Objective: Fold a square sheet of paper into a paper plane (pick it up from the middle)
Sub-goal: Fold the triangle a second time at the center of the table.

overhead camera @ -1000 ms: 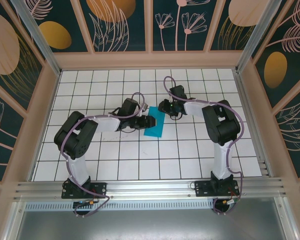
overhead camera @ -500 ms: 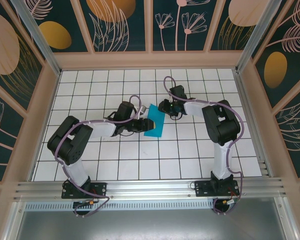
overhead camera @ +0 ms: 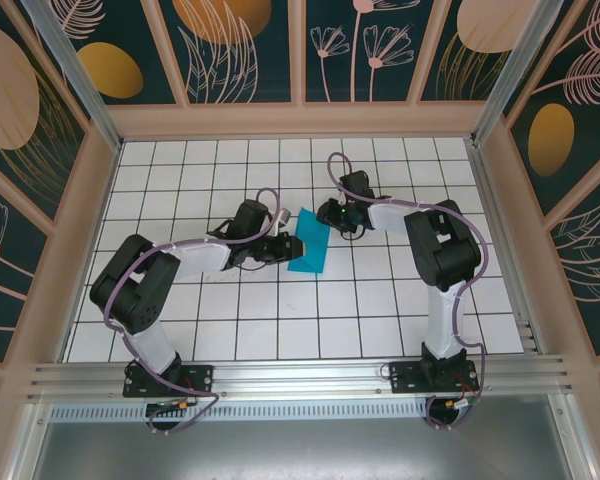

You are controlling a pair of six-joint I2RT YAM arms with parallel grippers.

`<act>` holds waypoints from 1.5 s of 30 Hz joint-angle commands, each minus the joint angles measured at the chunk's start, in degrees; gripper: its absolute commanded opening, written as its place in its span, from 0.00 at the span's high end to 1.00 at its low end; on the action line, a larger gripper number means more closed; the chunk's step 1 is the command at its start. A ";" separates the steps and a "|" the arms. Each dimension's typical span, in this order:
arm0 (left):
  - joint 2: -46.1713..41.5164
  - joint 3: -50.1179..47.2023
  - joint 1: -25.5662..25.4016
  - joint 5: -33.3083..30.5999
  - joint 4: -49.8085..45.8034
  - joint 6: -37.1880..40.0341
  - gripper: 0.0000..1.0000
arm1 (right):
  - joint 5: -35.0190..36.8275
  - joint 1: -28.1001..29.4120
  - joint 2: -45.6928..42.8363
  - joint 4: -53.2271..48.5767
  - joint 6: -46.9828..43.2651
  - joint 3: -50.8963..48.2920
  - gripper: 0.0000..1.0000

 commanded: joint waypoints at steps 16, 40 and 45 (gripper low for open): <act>6.33 4.42 0.19 -9.37 -9.37 -2.01 0.90 | -14.97 0.00 -10.17 -0.55 -4.06 -10.03 0.78; 1.23 -0.34 0.19 2.41 8.97 -8.97 0.64 | -11.90 2.40 -3.48 -5.11 -4.98 -10.76 0.89; 5.48 1.48 0.17 1.60 11.44 -9.77 0.62 | -15.83 1.71 -4.89 -1.88 -4.09 -11.37 0.87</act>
